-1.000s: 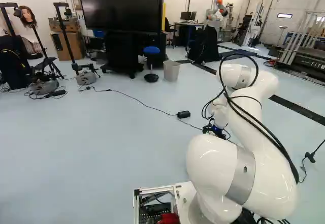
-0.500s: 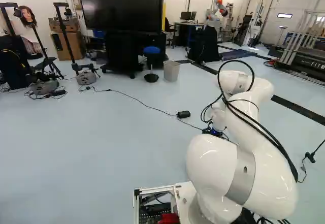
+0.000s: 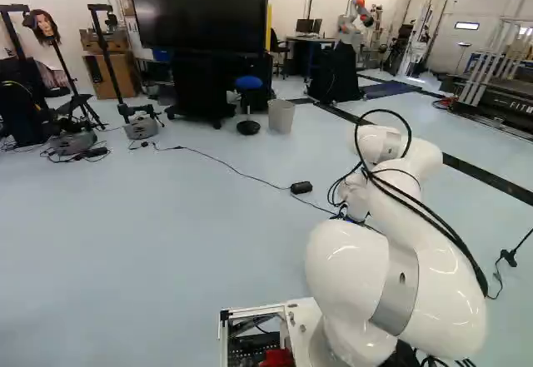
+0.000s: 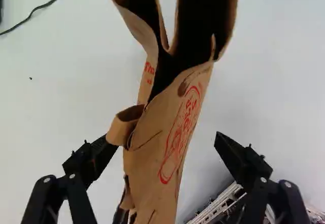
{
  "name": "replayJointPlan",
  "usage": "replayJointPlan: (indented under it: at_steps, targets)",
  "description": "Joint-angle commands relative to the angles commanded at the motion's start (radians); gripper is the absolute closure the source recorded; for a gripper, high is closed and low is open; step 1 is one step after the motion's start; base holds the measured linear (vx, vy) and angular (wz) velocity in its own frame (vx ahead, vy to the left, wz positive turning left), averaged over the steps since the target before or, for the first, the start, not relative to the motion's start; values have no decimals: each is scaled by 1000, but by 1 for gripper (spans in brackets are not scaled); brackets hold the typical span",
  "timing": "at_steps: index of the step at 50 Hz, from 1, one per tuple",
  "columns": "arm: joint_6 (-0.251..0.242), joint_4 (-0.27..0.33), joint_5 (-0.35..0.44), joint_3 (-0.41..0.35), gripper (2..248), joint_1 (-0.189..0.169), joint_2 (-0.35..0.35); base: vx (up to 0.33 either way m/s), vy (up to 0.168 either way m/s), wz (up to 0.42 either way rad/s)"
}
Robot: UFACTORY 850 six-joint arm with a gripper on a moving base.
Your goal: Pick up the grocery bag from the ground
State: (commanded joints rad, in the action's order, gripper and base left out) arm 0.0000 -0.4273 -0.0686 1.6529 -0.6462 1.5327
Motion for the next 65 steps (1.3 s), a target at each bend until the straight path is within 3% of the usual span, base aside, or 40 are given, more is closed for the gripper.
replayJointPlan:
  at_steps: [5,6,10,11,15,16,21,22,26,27,31,32,36,37,65]
  targets:
    - [0,0,0,18,3,0,19,0,0,0]
    - [0,0,0,22,21,0,23,0,0,0]
    - [0,0,0,36,21,0,38,0,0,0]
    - [0,0,0,39,59,0,40,0,0,0]
    - [0,0,0,45,59,0,46,0,0,0]
    - [0,0,0,45,98,0,47,0,0,0]
    - [0,0,0,48,98,0,49,0,0,0]
    - [0,0,0,48,137,0,49,0,0,0]
    - [0,0,0,48,137,0,49,0,0,0]
    - [0,0,0,48,176,0,49,0,0,0]
    - [0,0,0,42,176,0,43,0,0,0]
    - [0,0,0,40,212,0,41,0,0,0]
    - [0,0,0,27,212,0,28,0,0,0]
    - [0,0,0,23,229,0,24,0,0,0]
    - [0,0,0,-120,229,1,-95,0,0,0]
